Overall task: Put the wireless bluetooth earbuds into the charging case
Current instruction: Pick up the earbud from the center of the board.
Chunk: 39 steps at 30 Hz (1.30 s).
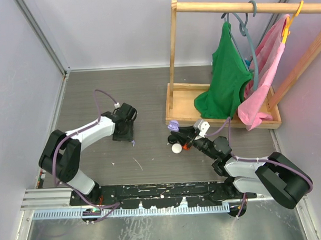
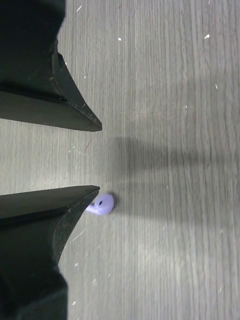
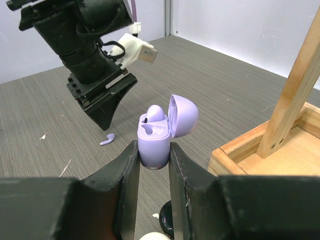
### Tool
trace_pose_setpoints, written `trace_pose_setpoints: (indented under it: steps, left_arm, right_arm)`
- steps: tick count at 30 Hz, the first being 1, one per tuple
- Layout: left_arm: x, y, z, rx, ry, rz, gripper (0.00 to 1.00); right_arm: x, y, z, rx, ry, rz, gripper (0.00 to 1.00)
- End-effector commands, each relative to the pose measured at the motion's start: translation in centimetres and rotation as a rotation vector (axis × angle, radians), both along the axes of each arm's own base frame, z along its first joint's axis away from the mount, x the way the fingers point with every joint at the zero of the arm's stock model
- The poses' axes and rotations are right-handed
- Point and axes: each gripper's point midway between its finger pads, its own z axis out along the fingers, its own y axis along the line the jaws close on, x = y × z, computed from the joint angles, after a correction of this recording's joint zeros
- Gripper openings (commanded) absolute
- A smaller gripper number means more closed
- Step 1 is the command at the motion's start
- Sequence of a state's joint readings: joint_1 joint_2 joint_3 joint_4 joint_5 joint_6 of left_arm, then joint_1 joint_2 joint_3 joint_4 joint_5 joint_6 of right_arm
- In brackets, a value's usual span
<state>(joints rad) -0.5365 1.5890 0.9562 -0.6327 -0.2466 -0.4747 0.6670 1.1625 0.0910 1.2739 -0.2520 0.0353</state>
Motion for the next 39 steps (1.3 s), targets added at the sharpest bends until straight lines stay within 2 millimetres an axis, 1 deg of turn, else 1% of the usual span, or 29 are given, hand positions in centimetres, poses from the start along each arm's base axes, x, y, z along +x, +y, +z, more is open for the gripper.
trace_pose_setpoints:
  steps: [1, 3, 6, 11, 21, 30, 34, 39]
  left_arm:
    - [0.2, -2.7, 2.5, -0.159, -0.040, -0.004, 0.50]
    - [0.1, -3.5, 2.7, -0.190, -0.030, -0.013, 0.50]
    - [0.5, -4.2, 2.9, -0.206, -0.030, -0.022, 0.49]
    - [0.7, -5.0, 1.9, -0.211, 0.008, -0.036, 0.46]
    - [1.2, -5.4, -0.2, -0.195, 0.044, -0.042, 0.40]
    - [1.2, -5.2, -1.8, -0.172, 0.068, -0.038, 0.34]
    - [0.8, -5.2, -1.8, -0.174, 0.083, -0.040, 0.28]
    - [-0.1, -4.9, -1.0, -0.189, 0.082, -0.037, 0.22]
  right_arm:
    - [-0.1, 0.1, 2.5, 0.051, -0.070, 0.001, 0.06]
    - [0.0, 0.1, 2.4, 0.049, -0.069, 0.003, 0.06]
    - [0.0, 0.2, 2.3, 0.048, -0.063, 0.004, 0.06]
    - [0.0, 0.2, 2.3, 0.048, -0.063, 0.002, 0.06]
    - [0.0, 0.2, 2.3, 0.043, -0.062, 0.005, 0.06]
    - [0.0, 0.2, 2.3, 0.043, -0.062, 0.006, 0.06]
    - [0.0, 0.2, 2.3, 0.043, -0.063, 0.006, 0.06]
    - [0.0, 0.3, 2.3, 0.043, -0.062, 0.010, 0.06]
